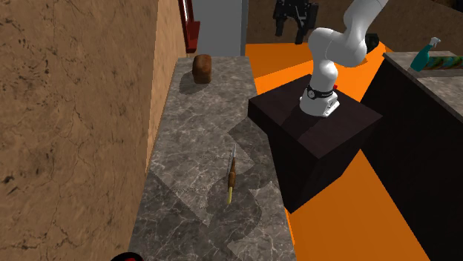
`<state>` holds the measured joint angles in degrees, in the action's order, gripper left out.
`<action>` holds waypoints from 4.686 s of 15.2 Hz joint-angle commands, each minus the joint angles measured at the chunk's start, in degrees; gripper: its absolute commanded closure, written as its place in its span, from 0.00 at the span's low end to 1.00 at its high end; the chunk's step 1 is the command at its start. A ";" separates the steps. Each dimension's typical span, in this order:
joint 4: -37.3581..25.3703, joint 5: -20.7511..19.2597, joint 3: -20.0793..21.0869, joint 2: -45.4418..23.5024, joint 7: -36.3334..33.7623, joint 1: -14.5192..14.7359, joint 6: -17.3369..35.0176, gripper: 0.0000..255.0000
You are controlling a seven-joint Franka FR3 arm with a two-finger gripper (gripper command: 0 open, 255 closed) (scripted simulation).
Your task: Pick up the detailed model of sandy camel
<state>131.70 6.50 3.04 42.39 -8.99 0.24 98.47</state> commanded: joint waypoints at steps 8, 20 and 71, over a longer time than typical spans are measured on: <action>4.15 -1.80 1.04 -9.62 5.10 1.26 11.53 0.00; 3.75 -7.19 3.24 -31.96 11.08 2.19 29.81 0.00; -19.80 -26.65 1.23 -77.67 12.98 7.15 44.79 1.00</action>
<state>111.80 -20.34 4.14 -35.93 3.70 7.55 143.81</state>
